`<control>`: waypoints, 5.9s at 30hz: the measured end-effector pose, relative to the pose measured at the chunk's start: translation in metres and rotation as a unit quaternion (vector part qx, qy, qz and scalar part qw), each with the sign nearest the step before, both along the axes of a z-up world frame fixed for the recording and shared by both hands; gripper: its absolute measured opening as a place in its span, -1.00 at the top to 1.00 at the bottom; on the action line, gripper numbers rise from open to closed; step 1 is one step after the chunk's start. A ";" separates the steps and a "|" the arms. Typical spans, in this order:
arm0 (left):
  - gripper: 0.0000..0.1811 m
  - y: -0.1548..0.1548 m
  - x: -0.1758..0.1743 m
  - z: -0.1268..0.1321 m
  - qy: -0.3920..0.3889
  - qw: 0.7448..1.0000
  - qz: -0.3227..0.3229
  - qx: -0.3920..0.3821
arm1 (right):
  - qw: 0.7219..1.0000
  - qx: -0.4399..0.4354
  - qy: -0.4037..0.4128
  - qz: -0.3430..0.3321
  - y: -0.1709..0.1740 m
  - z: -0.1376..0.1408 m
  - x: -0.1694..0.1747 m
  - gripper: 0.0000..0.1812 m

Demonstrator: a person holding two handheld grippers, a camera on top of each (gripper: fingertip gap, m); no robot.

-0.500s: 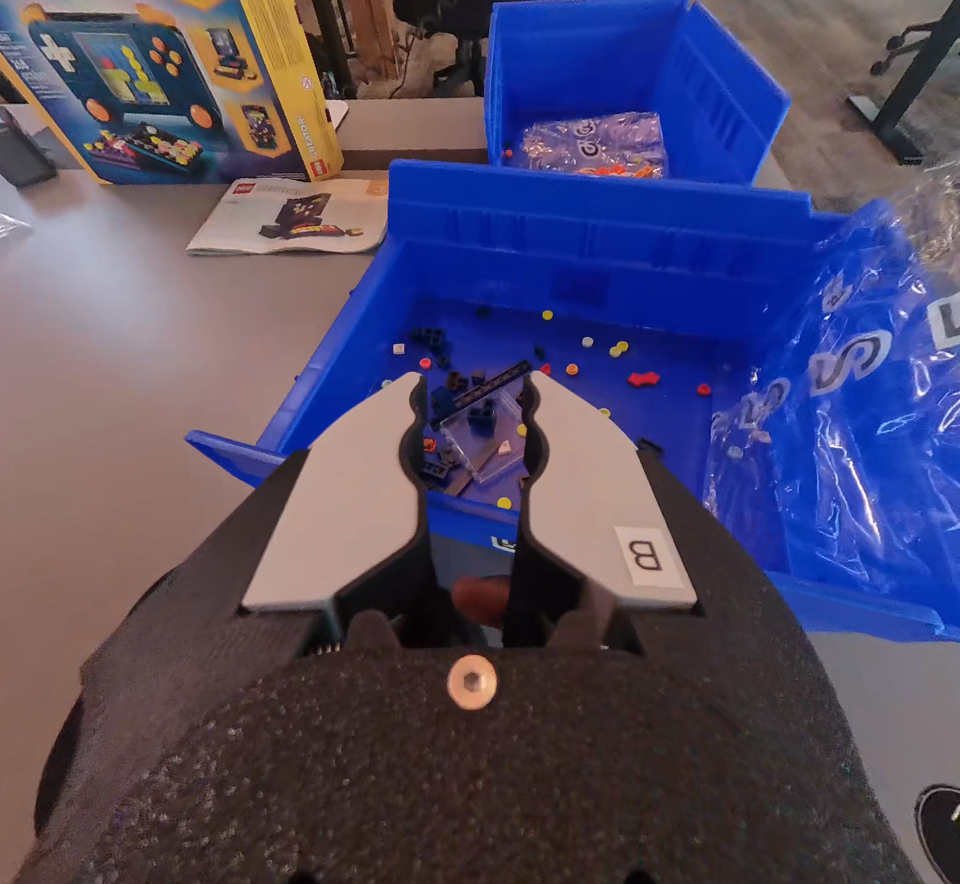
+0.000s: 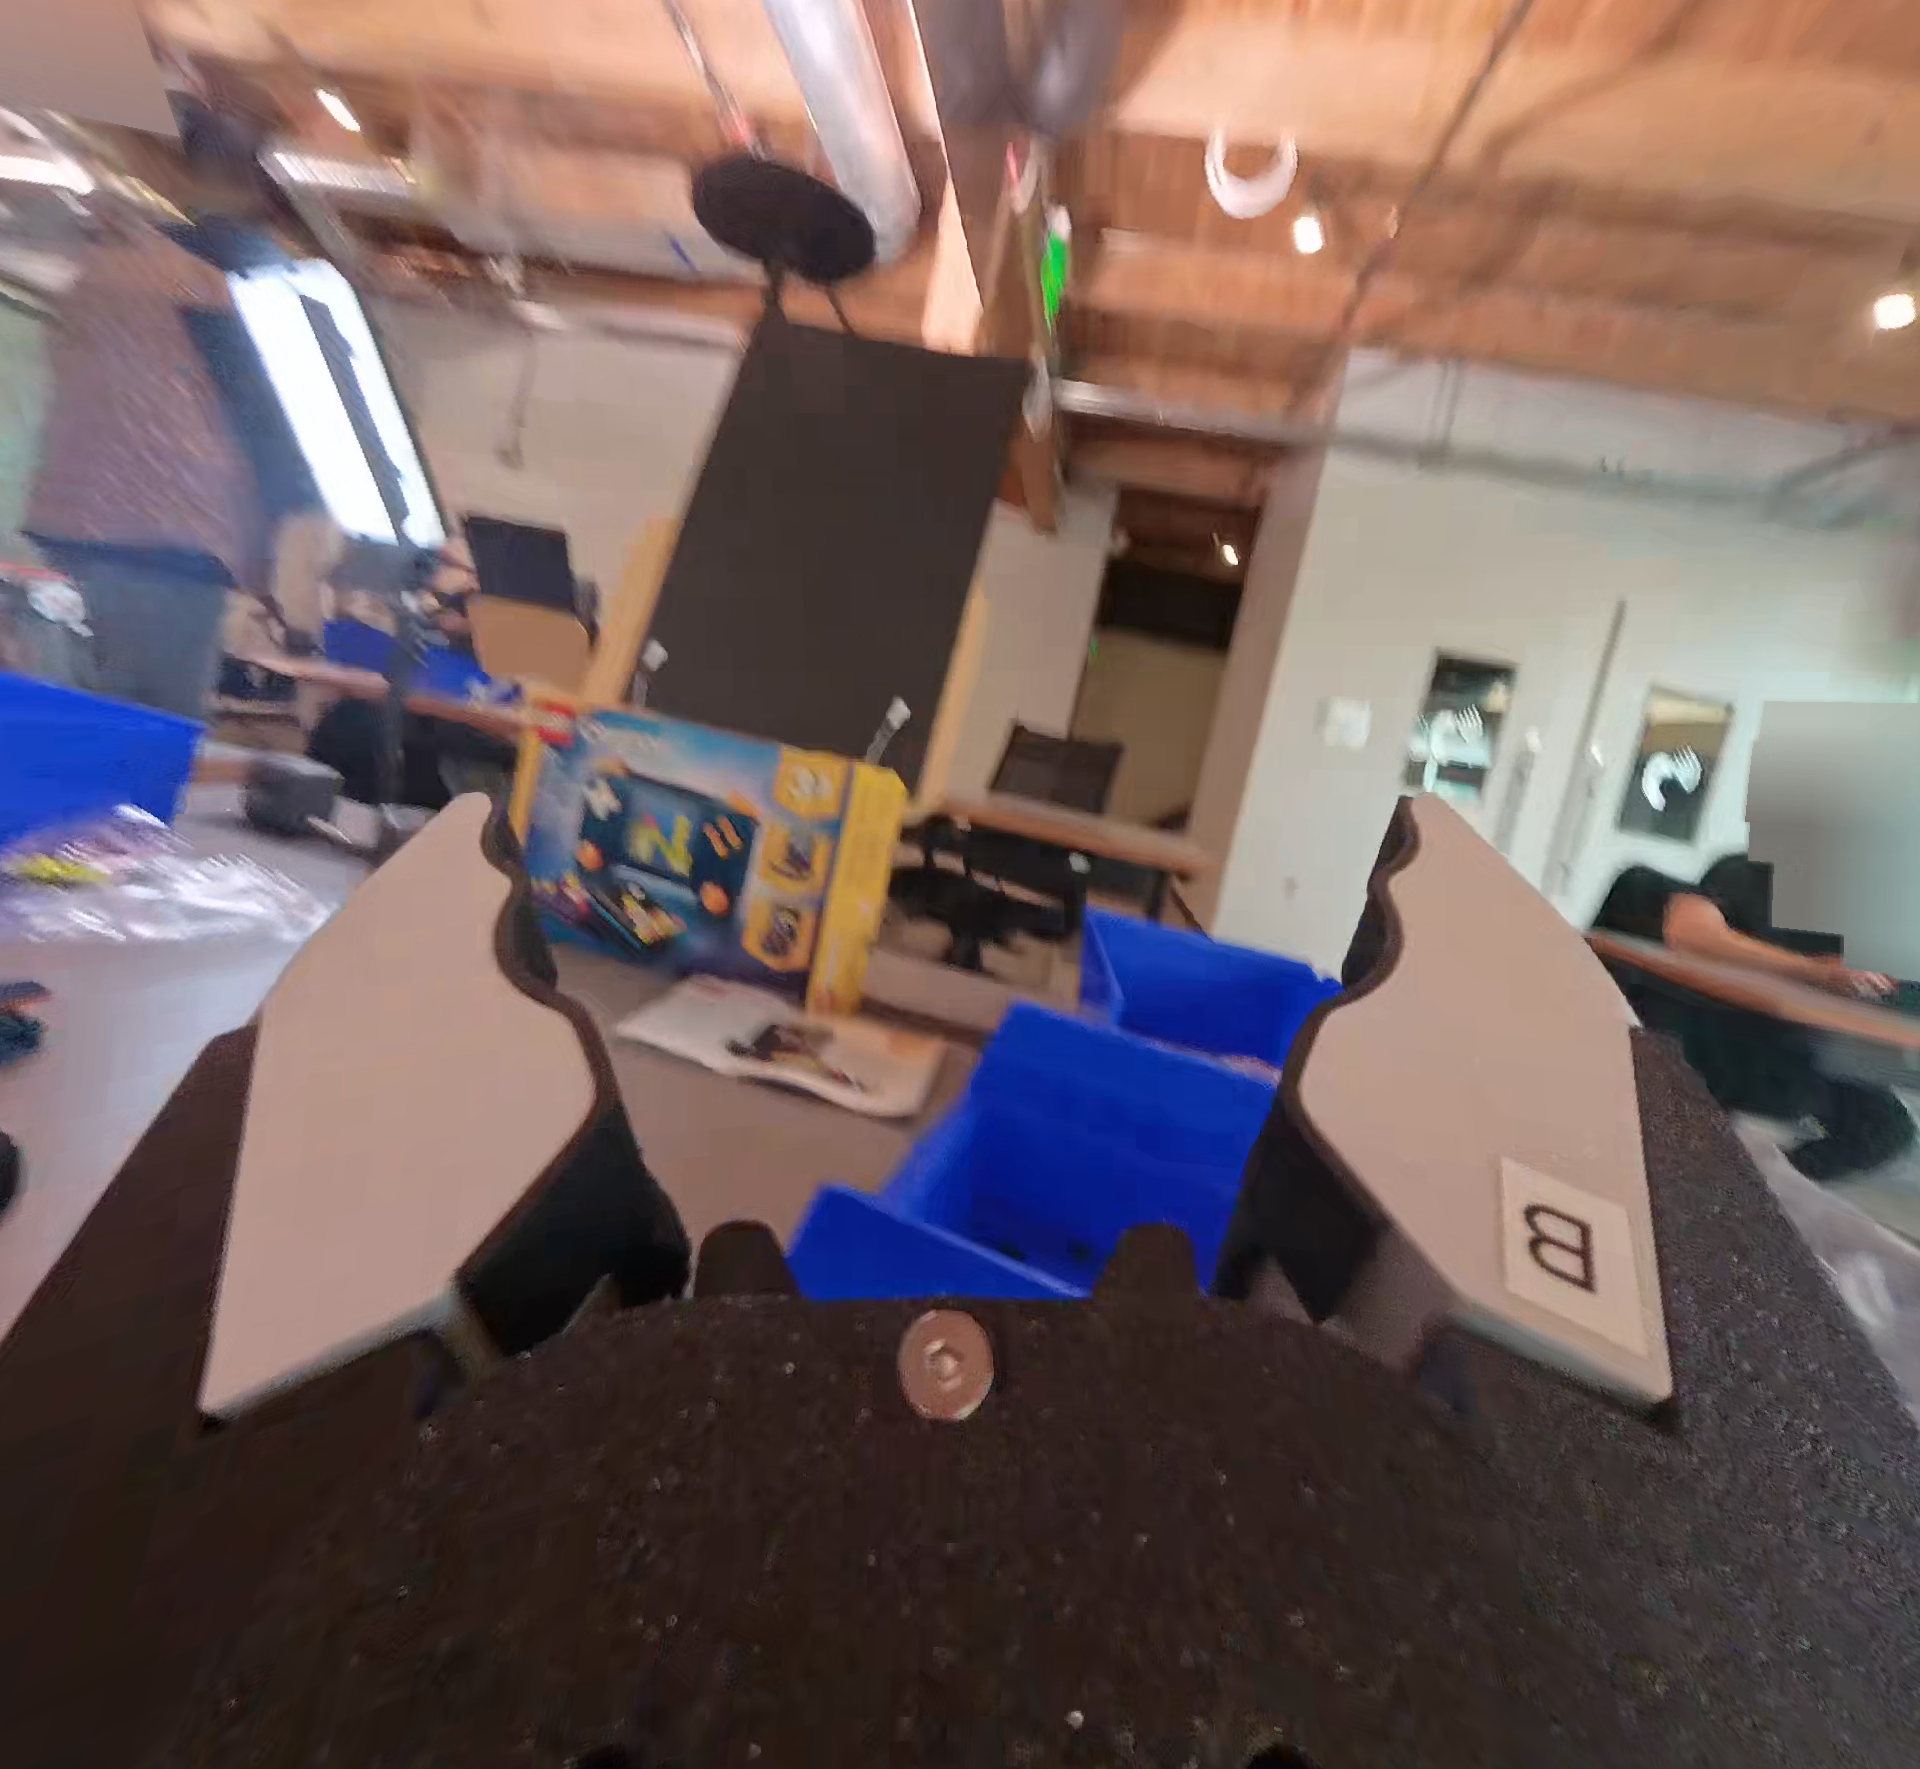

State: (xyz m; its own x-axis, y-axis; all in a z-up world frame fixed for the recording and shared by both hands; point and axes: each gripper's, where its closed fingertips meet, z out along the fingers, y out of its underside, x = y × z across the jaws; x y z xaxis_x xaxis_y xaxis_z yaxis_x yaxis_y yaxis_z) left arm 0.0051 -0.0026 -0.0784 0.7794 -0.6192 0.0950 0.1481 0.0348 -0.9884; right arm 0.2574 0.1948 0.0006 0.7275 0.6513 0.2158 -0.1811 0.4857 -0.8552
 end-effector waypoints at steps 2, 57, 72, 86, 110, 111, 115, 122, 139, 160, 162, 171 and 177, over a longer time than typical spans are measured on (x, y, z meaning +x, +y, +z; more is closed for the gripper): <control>-0.61 -0.001 -0.016 0.015 0.008 0.998 0.046 0.034 | 0.999 0.024 0.004 0.027 -0.023 0.006 -0.013 -0.63; -0.61 0.004 -0.169 -0.048 0.352 0.811 0.446 -0.144 | 0.972 -0.110 -0.186 0.095 -0.077 -0.091 -0.175 -0.63; -0.59 0.013 -0.131 -0.043 0.209 0.906 0.344 -0.134 | 0.958 -0.149 -0.206 0.132 -0.090 -0.106 -0.193 -0.57; 0.45 0.078 -0.144 -0.134 0.197 0.875 0.271 -0.348 | 0.943 -0.141 -0.237 0.189 -0.107 -0.126 -0.207 -0.37; 0.60 -0.009 -0.024 -0.109 0.407 0.900 -0.091 -0.128 | 0.757 -0.064 -0.438 0.481 -0.206 -0.168 -0.257 0.73; 0.60 -0.009 -0.024 -0.109 0.405 0.901 -0.092 -0.128 | 0.755 -0.058 -0.446 0.477 -0.206 -0.170 -0.259 0.74; 0.60 -0.008 -0.024 -0.111 0.395 0.904 -0.099 -0.134 | 0.749 -0.036 -0.470 0.465 -0.204 -0.177 -0.265 0.82; 0.59 -0.007 -0.025 -0.115 0.344 0.915 -0.102 -0.186 | 0.762 0.069 -0.482 0.426 -0.202 -0.181 -0.264 0.82; 0.60 0.001 -0.033 -0.115 0.318 0.922 -0.072 -0.208 | 0.826 -0.021 -0.269 0.494 -0.197 -0.118 -0.246 0.82; 0.59 0.002 -0.032 -0.113 0.303 0.935 -0.049 -0.175 | 0.884 -0.347 -0.306 -0.075 0.113 -0.105 0.005 0.44; 0.60 0.002 -0.032 -0.113 0.300 0.936 -0.048 -0.175 | 0.882 -0.343 -0.313 -0.082 0.119 -0.110 0.010 0.40; 0.59 0.002 -0.031 -0.113 0.303 0.937 -0.051 -0.168 | 0.945 -0.177 -0.219 0.169 0.024 -0.056 -0.080 0.54; 0.59 0.001 -0.031 -0.113 0.308 0.936 -0.051 -0.161 | 0.817 -0.107 -0.316 0.470 -0.145 -0.110 -0.205 0.60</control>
